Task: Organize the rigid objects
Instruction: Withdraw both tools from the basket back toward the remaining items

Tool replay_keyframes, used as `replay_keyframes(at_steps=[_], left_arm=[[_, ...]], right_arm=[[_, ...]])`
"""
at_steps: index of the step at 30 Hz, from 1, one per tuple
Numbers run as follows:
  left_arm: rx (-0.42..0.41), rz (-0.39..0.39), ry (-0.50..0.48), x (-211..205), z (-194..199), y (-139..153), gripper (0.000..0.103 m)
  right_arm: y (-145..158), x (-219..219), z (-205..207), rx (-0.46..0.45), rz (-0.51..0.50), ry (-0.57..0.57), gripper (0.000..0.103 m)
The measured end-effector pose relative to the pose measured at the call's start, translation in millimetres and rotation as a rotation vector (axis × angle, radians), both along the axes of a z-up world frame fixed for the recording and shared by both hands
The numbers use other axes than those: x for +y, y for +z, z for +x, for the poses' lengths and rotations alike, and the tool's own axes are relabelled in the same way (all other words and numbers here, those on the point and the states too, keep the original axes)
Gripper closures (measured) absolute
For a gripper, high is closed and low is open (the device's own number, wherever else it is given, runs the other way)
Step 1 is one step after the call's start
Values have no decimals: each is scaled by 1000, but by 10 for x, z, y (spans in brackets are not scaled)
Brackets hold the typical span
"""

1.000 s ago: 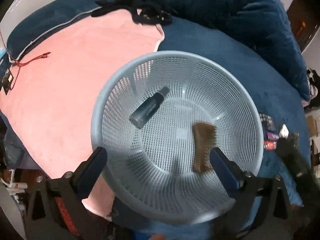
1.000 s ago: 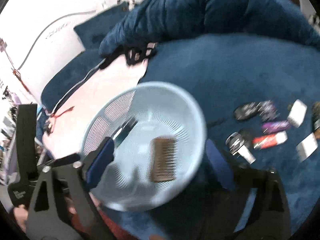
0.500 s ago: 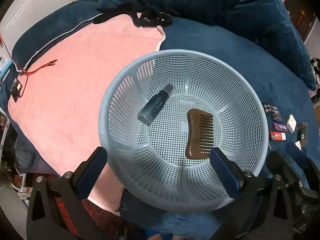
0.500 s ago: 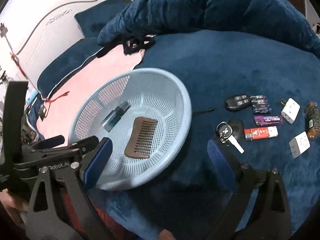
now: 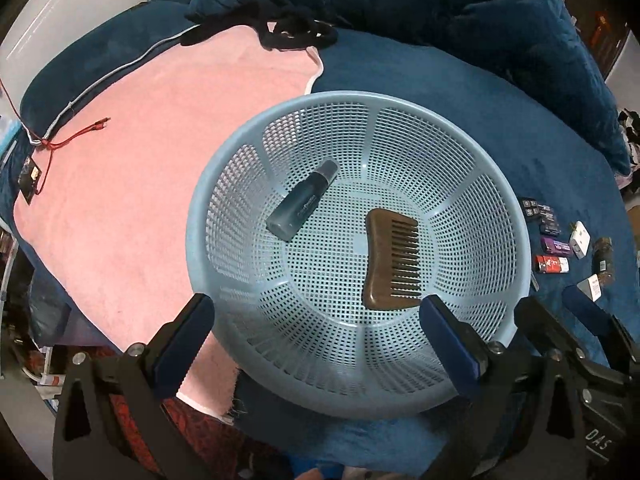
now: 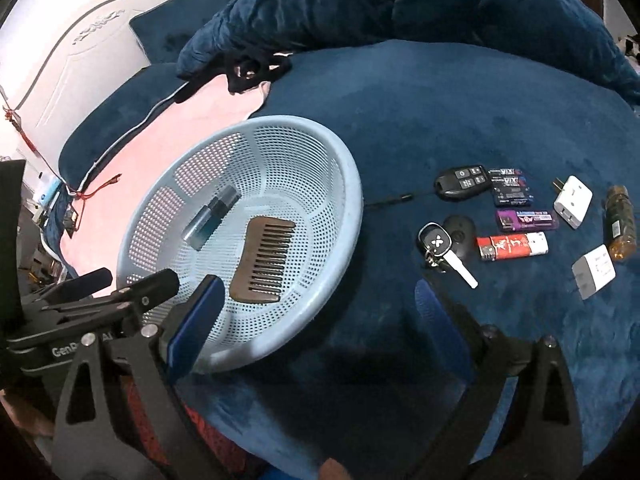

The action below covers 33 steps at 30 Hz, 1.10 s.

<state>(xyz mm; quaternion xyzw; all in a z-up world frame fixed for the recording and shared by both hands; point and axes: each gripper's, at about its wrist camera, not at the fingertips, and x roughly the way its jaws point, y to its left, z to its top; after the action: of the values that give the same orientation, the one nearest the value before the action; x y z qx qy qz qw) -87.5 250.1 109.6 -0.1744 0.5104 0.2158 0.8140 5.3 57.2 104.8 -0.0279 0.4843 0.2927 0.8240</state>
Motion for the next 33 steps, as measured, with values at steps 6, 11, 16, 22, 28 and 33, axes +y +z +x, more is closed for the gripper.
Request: replay_keyframes(at_steps=[6,11,16,22,28,33], left_arm=[[4,-10,-1,-11,22,-15,0],[5,-7,0,-19,28,-20,0],[6,-5,-1,-24,30,-14,0],[8,-1,-6,-46,34,5,0],[5,3,-14,-110,39,27,0],[6,7,-28,-189,51,45,0]], right_arm=[[-28,-15,21,16,-10,-6,6],[-28,-25,20,16,-7,-3,6],[-29,-27,22,15,-7,-2,6],[-23,-28,24,15,-6,-6,6],[-6,-76,36,19,3,-16,6],[9,-171,43,24,14,-35,6]])
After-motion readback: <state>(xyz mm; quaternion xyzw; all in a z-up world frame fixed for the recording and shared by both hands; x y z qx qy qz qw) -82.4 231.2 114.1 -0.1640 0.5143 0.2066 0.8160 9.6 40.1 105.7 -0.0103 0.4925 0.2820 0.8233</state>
